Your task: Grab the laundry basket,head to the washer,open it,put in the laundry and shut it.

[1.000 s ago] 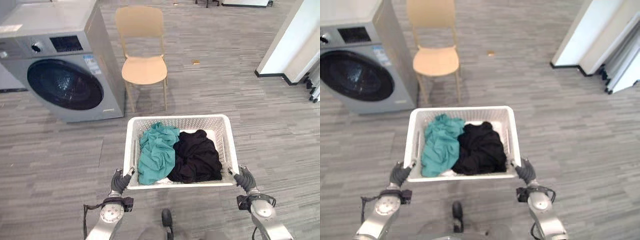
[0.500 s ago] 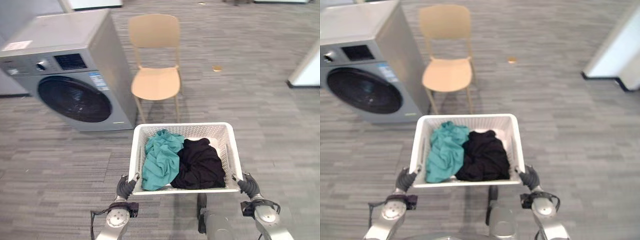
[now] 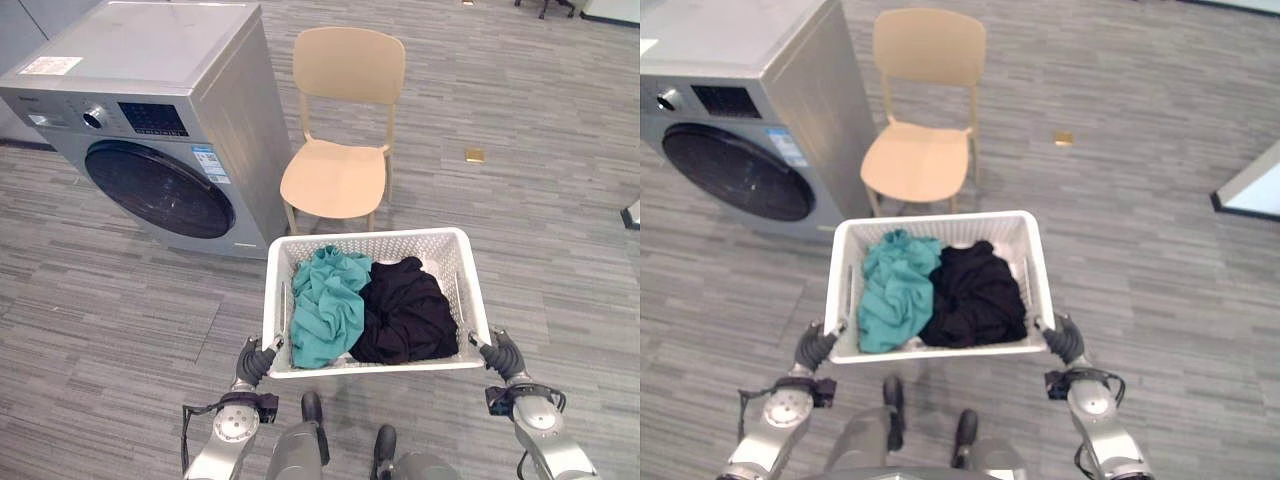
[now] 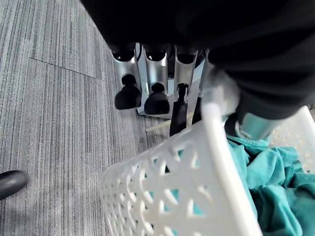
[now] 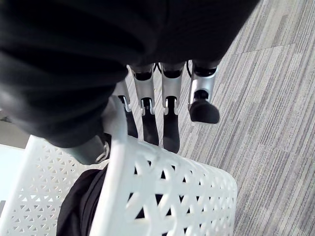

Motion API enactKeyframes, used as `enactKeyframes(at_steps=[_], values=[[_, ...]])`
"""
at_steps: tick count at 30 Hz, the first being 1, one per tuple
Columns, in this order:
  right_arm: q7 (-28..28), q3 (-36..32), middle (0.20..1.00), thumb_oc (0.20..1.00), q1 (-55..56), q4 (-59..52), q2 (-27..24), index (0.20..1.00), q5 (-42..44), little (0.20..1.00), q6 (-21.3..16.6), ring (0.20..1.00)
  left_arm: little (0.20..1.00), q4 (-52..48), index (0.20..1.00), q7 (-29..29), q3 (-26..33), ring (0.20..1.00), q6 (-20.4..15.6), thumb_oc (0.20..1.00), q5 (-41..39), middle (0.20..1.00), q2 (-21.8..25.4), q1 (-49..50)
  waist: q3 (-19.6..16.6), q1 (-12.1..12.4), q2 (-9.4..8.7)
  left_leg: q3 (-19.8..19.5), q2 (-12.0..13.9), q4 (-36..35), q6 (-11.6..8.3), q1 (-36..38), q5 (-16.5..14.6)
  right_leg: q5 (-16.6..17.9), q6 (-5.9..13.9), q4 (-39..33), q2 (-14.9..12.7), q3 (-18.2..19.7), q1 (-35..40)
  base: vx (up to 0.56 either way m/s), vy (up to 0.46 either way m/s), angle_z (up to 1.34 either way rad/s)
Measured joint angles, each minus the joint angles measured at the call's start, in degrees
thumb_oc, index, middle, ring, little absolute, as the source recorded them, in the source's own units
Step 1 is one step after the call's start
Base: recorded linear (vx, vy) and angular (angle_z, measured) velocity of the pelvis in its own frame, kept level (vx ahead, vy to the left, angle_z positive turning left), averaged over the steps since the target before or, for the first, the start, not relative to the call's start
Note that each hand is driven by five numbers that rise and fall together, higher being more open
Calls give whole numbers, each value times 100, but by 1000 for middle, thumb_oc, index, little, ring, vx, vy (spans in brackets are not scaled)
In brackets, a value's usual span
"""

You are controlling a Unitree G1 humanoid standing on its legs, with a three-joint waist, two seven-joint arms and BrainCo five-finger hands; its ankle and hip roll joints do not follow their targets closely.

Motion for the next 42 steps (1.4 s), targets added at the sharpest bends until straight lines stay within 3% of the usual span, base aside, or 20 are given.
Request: enactKeyframes(at_steps=[3, 4, 6, 7, 8, 10, 11, 14, 15, 16, 19, 21, 23, 26, 28, 32, 34, 36, 40, 42], values=[[30, 5, 200, 200, 133, -14, -5, 200, -8, 200, 27, 200, 200, 2, 200, -19, -11, 200, 19, 200, 25, 200, 6, 57, -22, 135, 134, 194, 140, 198, 170, -37, 160, -415, 245, 253, -65, 129, 349, 369, 240, -21], [55, 6, 200, 200, 233, -56, -16, 200, -12, 200, 20, 200, 200, -42, 200, -19, -56, 200, 15, 200, 30, 200, 41, 161, -136, 159, 253, 125, 115, 242, 296, 83, 531, -784, 480, 638, -191, 247, 394, 397, 237, -25], [60, 23, 200, 200, 265, -65, 47, 200, -18, 200, 60, 200, 200, -29, 200, -13, -62, 200, 16, 200, 31, 200, 116, 119, -212, 174, 23, 275, -193, 442, 455, 159, 414, -1071, 570, 1146, -609, 329, 319, 343, 250, -10], [51, 13, 200, 200, 258, -122, 76, 200, -22, 200, 64, 200, 200, -38, 200, -27, -70, 200, 15, 200, 32, 200, 217, 26, -244, 120, -51, 319, -466, 485, 665, 233, 205, -1022, 602, 1713, -911, 477, 128, 301, 236, -4], [51, 16, 200, 200, 203, -127, 108, 200, -25, 200, 79, 200, 200, -42, 200, -17, -75, 200, 15, 200, 32, 200, 282, -46, -251, 155, -79, 464, -558, 398, 785, 396, 247, -1066, 682, 2590, -1209, 668, -275, 288, 213, -9], [50, 20, 200, 200, 146, -148, 179, 200, -81, 200, 101, 200, 200, -48, 200, -3, -67, 200, 14, 200, 30, 200, 398, -110, -251, 169, -83, 520, -696, 267, 881, 679, 141, -1066, 728, 3330, -1395, 832, -657, 282, 155, -27], [52, 36, 200, 200, 96, -177, 202, 200, -130, 200, 100, 200, 200, -70, 200, 16, -40, 200, 0, 200, 26, 200, 451, -157, -232, 160, -80, 470, -758, 58, 969, 953, 13, -1077, 718, 3731, -1336, 963, -976, 328, 102, -27], [41, 54, 200, 200, -83, -167, 219, 200, -151, 200, 102, 200, 200, -102, 200, 39, 6, 200, -4, 200, 15, 200, 507, -191, -209, 107, -40, 595, -780, -388, 939, 1488, 72, -1098, 749, 3334, -1103, 881, -1550, 346, 18, -11], [29, 64, 200, 200, -69, -174, 197, 200, -148, 200, 96, 200, 200, -135, 200, 48, 19, 200, -22, 200, 17, 200, 481, -234, -205, 15, -63, 576, -788, -418, 770, 1605, -160, -1084, 768, 3056, -1028, 766, -1828, 346, -47, -6], [36, 82, 200, 200, -174, -149, 212, 200, -148, 200, 94, 200, 200, -119, 200, 53, 69, 200, -66, 200, 15, 200, 484, -174, -185, 7, -77, 651, -799, -460, 869, 1684, -153, -957, 875, 2550, -982, 629, -1981, 292, -72, -4], [49, 97, 200, 200, -130, -79, 198, 200, -150, 200, 101, 200, 200, -67, 200, 37, 57, 200, -68, 200, 22, 200, 461, -153, -191, -101, -157, 584, -894, -507, 764, 1808, -271, -394, 998, 1551, -942, 565, -2301, 306, -103, 10], [58, 156, 200, 200, -84, 27, 209, 200, -180, 200, 121, 200, 200, 65, 200, 26, 41, 200, -64, 200, 28, 200, 423, -123, -177, -184, -164, 490, -931, -487, 682, 2002, -468, 203, 965, 865, -951, 383, -2338, 378, -170, 14], [56, 201, 200, 200, -51, 106, 213, 200, -180, 200, 122, 200, 200, 89, 200, 35, 47, 200, -62, 200, 30, 200, 383, -70, -181, -177, -169, 378, -956, -495, 592, 2181, -572, 416, 931, 757, -958, 348, -2271, 355, -157, 26], [58, 178, 200, 200, 68, 209, 192, 200, -174, 200, 126, 200, 200, 109, 200, 40, -2, 200, -52, 200, 54, 200, 229, 53, -206, -335, -41, -79, -766, -291, 350, 2451, -755, 945, 594, 753, -770, 386, -1768, 258, -222, 75], [68, 170, 200, 200, 26, 205, 137, 200, -173, 200, 125, 200, 200, 150, 200, 54, -50, 200, -39, 200, 54, 200, 217, 43, -189, -238, -78, -139, -573, 692, 236, 2069, -909, 909, 254, 784, -688, 321, -1641, 154, -193, 45], [133, 170, 200, 200, -117, 200, -118, 200, -172, 200, 125, 200, 200, 258, 200, 68, -133, 200, -40, 200, 53, 200, 88, 20, -183, -126, 19, -85, -178, 2406, 153, 1339, -982, 830, -148, 423, -398, 188, -1110, 175, -78, 4], [118, 124, 200, 200, -151, 191, -144, 200, -172, 200, 122, 200, 200, 272, 200, 98, -183, 200, -41, 200, 57, 200, 92, -50, -181, -132, -34, 19, -149, 1896, 131, 1216, -1048, 697, -299, 256, -351, 225, -914, 140, 2, -12], [68, 126, 200, 200, -191, 233, -132, 200, -169, 200, 124, 200, 200, 461, 200, 166, -227, 200, -42, 200, 78, 200, 90, -262, -167, -154, -59, -10, -87, 1247, 98, 987, -962, 647, -256, 169, -289, 265, -813, 140, 38, -20], [-80, 372, 200, 200, -329, 593, -121, 200, -167, 200, 127, 200, 200, 954, 200, 285, -279, 200, -46, 200, 79, 200, 9, -522, -171, -160, -27, -186, 108, 88, -24, 1080, -285, 567, -157, -18, -39, 448, -437, 187, 107, -33], [-90, 435, 200, 200, -347, 705, -131, 200, -168, 200, 142, 200, 200, 1127, 200, 309, -360, 200, -33, 200, 78, 200, -12, -568, -194, -207, 87, -135, 148, -89, 49, 1149, 79, 519, -121, -18, 66, 462, -323, 205, 162, -28]])
